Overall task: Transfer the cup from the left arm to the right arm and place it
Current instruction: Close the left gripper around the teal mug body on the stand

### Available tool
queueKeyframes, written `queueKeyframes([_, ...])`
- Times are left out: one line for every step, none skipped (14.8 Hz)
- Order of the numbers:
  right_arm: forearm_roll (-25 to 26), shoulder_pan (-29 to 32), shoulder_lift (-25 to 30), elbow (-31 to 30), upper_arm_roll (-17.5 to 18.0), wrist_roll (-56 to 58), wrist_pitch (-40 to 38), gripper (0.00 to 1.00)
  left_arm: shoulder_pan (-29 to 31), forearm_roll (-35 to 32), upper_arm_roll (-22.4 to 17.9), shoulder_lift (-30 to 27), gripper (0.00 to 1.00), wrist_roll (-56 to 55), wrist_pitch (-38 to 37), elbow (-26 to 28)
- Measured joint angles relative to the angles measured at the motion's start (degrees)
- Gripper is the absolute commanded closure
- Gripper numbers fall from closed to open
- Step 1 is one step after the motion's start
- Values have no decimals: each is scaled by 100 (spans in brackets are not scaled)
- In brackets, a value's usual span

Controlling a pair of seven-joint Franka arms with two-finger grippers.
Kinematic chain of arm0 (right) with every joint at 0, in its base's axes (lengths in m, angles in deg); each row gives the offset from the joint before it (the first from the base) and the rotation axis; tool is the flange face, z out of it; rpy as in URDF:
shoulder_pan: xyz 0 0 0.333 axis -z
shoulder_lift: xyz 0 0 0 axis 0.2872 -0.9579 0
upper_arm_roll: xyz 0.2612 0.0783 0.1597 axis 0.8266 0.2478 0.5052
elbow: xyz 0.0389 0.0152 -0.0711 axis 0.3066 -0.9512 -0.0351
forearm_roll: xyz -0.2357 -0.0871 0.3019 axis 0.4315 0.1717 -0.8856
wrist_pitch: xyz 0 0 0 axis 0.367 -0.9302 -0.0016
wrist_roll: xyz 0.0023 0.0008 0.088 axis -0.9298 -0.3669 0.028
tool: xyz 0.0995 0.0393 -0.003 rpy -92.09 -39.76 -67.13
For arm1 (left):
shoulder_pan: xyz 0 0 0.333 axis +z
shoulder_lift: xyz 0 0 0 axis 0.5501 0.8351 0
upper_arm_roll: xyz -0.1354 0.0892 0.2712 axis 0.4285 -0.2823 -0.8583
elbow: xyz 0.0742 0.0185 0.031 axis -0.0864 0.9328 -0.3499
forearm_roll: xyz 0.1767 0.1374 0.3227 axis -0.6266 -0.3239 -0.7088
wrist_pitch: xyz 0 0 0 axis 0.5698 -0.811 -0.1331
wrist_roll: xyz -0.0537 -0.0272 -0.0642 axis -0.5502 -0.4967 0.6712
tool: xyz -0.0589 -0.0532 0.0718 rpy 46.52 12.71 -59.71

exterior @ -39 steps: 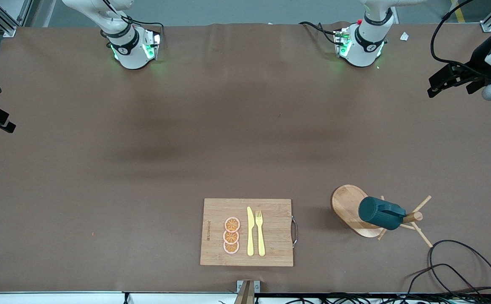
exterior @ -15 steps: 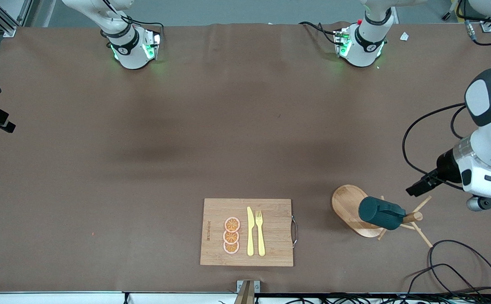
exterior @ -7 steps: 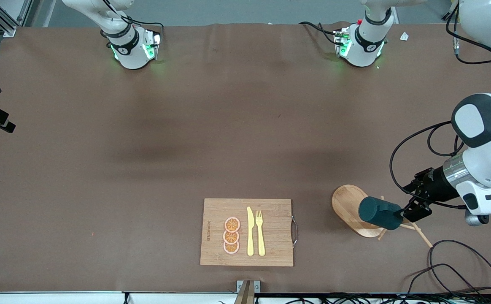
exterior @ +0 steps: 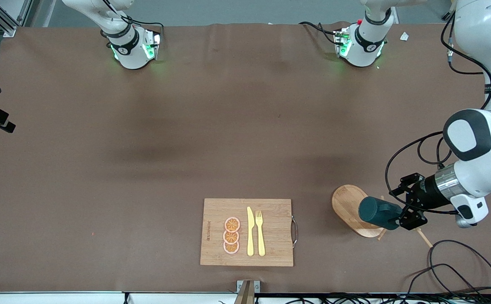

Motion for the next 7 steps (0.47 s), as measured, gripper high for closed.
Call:
queueKeyframes([0, 0, 0, 0, 0, 0, 0, 0, -8, 115, 2, 36, 0, -30, 35, -1])
queueKeyframes([0, 0, 0, 0, 0, 0, 0, 0, -10, 248, 3, 70, 0, -47, 76, -4])
queueKeyframes([0, 0, 0, 0, 0, 0, 0, 0, -9, 370, 2, 106, 0, -51, 105, -5])
queueKeyframes([0, 0, 0, 0, 0, 0, 0, 0, -10, 461, 3, 140, 0, -52, 135, -5])
queueKeyframes([0, 0, 0, 0, 0, 0, 0, 0, -10, 499, 3, 168, 0, -54, 179, -6])
queueKeyframes([0, 0, 0, 0, 0, 0, 0, 0, -11, 511, 3, 197, 1, -58, 215, -7])
queueKeyframes([0, 0, 0, 0, 0, 0, 0, 0, -14, 514, 5, 226, 3, -59, 242, -7])
